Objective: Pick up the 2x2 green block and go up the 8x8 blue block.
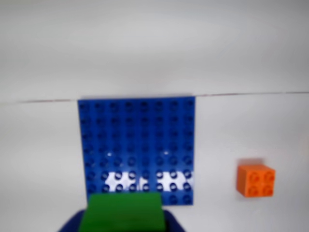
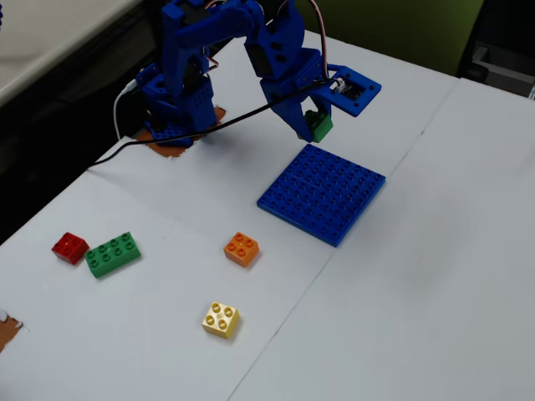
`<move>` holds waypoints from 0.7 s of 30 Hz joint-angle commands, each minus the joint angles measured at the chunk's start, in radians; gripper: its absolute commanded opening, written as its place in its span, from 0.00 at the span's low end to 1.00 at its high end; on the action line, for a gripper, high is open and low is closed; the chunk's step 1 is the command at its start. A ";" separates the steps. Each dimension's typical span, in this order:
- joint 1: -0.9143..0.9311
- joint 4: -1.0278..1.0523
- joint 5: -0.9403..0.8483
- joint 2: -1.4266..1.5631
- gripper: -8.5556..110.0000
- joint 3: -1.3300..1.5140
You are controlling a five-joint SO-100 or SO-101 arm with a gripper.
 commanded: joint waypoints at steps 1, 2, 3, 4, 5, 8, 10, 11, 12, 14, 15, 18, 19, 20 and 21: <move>0.014 0.006 0.006 0.011 0.12 -0.026; 0.014 0.006 0.006 0.011 0.12 -0.026; 0.014 0.006 0.006 0.011 0.12 -0.026; 0.014 0.006 0.005 0.011 0.12 -0.026; 0.014 0.006 0.005 0.011 0.12 -0.026; 0.014 0.006 0.002 0.011 0.12 -0.026; 0.014 0.006 0.000 0.011 0.12 -0.026; 0.014 0.006 -0.002 0.011 0.12 -0.026; 0.014 0.006 -0.002 0.011 0.12 -0.026; 0.014 0.006 -0.002 0.011 0.12 -0.026; 0.014 0.006 -0.002 0.011 0.12 -0.026; 0.014 0.006 -0.003 0.012 0.12 -0.026; 0.014 0.006 -0.003 0.012 0.12 -0.026; 0.014 0.006 -0.003 0.012 0.12 -0.026; 0.014 0.006 -0.003 0.012 0.12 -0.026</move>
